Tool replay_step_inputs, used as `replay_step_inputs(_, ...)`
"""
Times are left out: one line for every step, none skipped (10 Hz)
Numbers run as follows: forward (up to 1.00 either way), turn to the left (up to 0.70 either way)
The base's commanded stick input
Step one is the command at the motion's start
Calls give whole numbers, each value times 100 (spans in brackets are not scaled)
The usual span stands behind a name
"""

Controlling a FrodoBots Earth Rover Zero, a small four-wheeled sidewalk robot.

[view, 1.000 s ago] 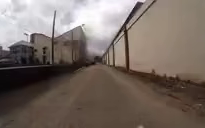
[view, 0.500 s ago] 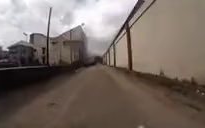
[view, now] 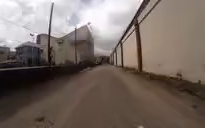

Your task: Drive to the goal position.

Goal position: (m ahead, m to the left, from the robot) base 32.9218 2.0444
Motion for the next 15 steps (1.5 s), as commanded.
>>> replay_step_inputs(100, 0)
replay_step_inputs(100, 0)
replay_step_inputs(100, 0)
replay_step_inputs(100, 0)
replay_step_inputs(100, 0)
replay_step_inputs(100, 0)
replay_step_inputs(100, 0)
replay_step_inputs(100, -13)
replay_step_inputs(100, -27)
replay_step_inputs(100, -16)
replay_step_inputs(100, -5)
replay_step_inputs(100, 0)
replay_step_inputs(100, 0)
replay_step_inputs(100, 0)
replay_step_inputs(100, 0)
